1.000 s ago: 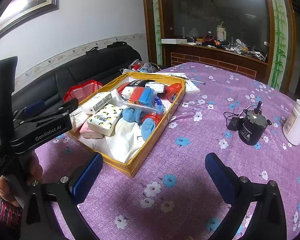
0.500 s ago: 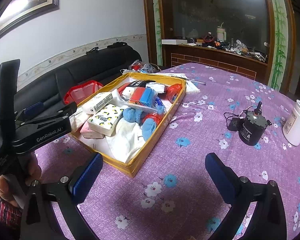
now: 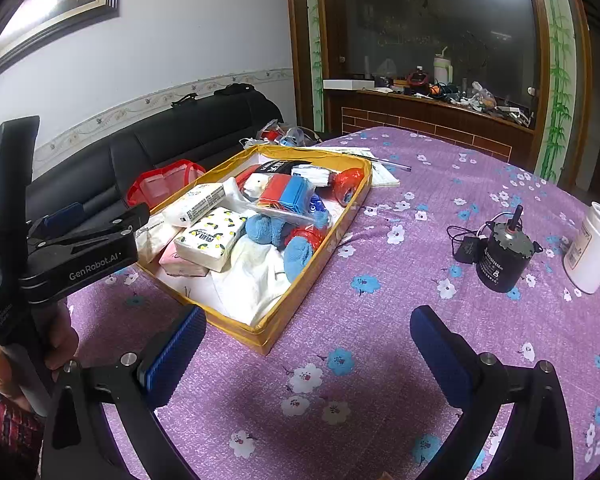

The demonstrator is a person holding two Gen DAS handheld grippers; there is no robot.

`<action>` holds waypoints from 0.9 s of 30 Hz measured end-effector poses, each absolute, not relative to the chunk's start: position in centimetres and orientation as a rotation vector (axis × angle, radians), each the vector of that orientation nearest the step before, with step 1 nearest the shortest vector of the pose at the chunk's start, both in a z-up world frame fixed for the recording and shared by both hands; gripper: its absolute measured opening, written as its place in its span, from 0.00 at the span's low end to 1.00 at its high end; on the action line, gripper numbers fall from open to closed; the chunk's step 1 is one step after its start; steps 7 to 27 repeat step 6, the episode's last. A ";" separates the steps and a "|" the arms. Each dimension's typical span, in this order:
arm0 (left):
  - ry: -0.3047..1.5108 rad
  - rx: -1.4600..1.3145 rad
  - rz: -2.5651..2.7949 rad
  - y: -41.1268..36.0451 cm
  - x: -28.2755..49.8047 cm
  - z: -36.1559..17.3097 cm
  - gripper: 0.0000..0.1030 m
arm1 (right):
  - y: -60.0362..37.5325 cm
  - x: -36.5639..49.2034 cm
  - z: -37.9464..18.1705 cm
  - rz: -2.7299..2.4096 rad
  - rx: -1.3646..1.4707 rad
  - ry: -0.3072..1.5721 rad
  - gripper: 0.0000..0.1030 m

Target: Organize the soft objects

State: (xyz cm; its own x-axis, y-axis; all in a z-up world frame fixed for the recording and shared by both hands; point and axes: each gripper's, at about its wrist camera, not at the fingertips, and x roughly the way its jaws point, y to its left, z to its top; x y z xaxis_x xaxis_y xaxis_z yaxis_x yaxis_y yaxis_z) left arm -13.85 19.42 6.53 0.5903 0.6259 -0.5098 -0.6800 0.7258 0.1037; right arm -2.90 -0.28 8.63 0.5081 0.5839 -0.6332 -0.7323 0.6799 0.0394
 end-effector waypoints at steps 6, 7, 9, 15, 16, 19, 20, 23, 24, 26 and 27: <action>0.545 -0.108 0.786 19.7 -14.3 6.6 0.96 | -0.3 -2.9 8.5 0.799 -0.248 0.664 0.99; 0.545 -0.108 0.786 19.7 -14.3 6.6 0.96 | -0.3 -2.9 8.5 0.799 -0.248 0.664 0.99; 0.545 -0.108 0.786 19.7 -14.3 6.6 0.96 | -0.3 -2.9 8.5 0.799 -0.248 0.664 0.99; 0.545 -0.108 0.786 19.7 -14.3 6.6 0.96 | -0.3 -2.9 8.5 0.799 -0.248 0.664 0.99; 0.545 -0.108 0.786 19.7 -14.3 6.6 0.96 | -0.3 -2.9 8.5 0.799 -0.248 0.664 0.99; 0.545 -0.108 0.786 19.7 -14.3 6.6 0.96 | -0.3 -2.9 8.5 0.799 -0.248 0.664 0.99; 0.545 -0.108 0.786 19.7 -14.3 6.6 0.96 | -0.3 -2.9 8.5 0.799 -0.248 0.664 0.99; 0.545 -0.108 0.786 19.7 -14.3 6.6 0.96 | -0.3 -2.9 8.5 0.799 -0.248 0.664 0.99; 0.545 -0.108 0.786 19.7 -14.3 6.6 0.96 | -0.3 -2.9 8.5 0.799 -0.248 0.664 0.99; 0.545 -0.108 0.786 19.7 -14.3 6.6 0.96 | -0.3 -2.9 8.5 0.799 -0.248 0.664 0.99; 0.545 -0.108 0.786 19.7 -14.3 6.6 0.96 | -0.3 -2.9 8.5 0.799 -0.248 0.664 0.99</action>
